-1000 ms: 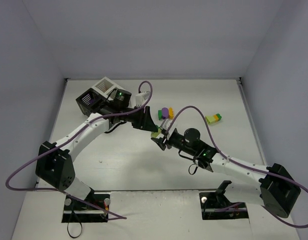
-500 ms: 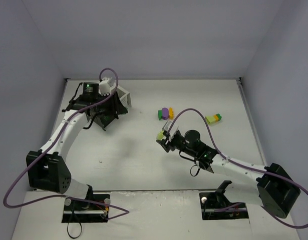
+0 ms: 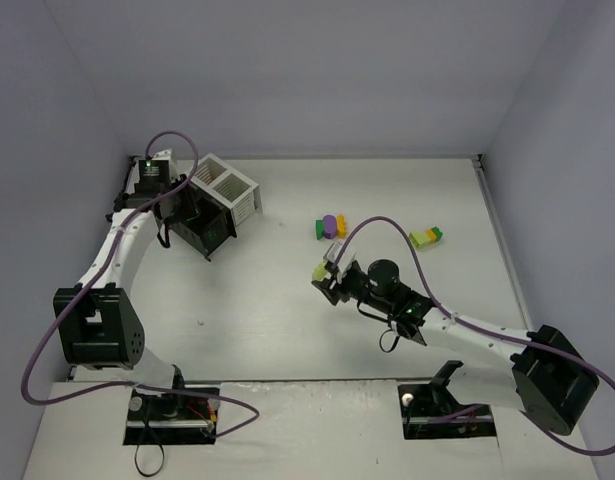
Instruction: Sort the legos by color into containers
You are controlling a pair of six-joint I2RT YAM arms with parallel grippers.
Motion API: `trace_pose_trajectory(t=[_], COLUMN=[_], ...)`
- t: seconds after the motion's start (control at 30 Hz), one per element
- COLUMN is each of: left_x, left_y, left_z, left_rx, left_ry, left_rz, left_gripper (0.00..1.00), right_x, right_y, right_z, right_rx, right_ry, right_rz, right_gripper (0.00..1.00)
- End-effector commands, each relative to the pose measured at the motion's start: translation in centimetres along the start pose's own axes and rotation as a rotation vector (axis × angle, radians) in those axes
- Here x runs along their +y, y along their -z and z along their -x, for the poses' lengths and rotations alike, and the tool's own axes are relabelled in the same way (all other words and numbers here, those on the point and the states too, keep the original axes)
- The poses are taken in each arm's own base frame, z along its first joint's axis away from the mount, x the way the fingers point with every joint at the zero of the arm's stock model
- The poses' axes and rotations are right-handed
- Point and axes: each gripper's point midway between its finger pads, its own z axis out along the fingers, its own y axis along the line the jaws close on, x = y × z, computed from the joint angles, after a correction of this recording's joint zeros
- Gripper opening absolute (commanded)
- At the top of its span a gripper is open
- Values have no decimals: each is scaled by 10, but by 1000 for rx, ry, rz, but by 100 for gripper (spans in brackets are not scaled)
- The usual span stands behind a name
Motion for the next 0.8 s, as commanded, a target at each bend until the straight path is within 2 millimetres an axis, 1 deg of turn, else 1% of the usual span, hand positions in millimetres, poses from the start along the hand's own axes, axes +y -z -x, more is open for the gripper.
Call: trace_pose_trajectory(t=[0.0, 0.03, 0.07, 0.27, 0.3, 0.33, 0.4, 0.43, 0.6, 0.63, 0.67, 0.73, 0.77], left_x=[-9, -10, 2, -4, -5, -4, -5, -6, -7, -20, -20, -22, -23], left_y=[-2, -3, -6, -8, -8, -10, -10, -11, -10, -10, -9, -5, -1], left_z=[38, 39, 43, 53, 54, 53, 54, 54, 53, 49, 49, 50, 49], left_rx=[-102, -105, -107, -135, -139, -134, -133, -130, -128, -121, -121, -125, -122], left_ry=[33, 36, 60, 72, 71, 68, 67, 66, 51, 29, 28, 27, 31], left_rz=[-22, -29, -11, -35, -33, -27, -26, -28, -25, -43, -38, -41, -44], left_gripper=[18, 19, 20, 22, 29, 33, 34, 37, 41, 41, 45, 46, 48], right_x=[-6, -6, -6, -5, -6, -6, -7, -7, -6, -7, -6, -7, -7], right_y=[-3, -3, -4, -5, -4, -4, -2, -2, -3, -3, -2, -2, -1], right_z=[36, 36, 35, 36, 36, 35, 35, 36, 36, 36, 37, 38, 39], right_rx=[-119, -118, -114, -115, -116, -115, -117, -120, -118, -119, -121, -125, -130], right_ry=[10, 9, 9, 6, 6, 6, 3, 3, 3, 3, 4, 4, 4], right_rz=[-14, -12, -9, -4, -9, -11, -16, -16, -13, -15, -13, -14, -15], right_gripper=[3, 3, 3, 3, 3, 3, 3, 3, 4, 4, 4, 4, 4])
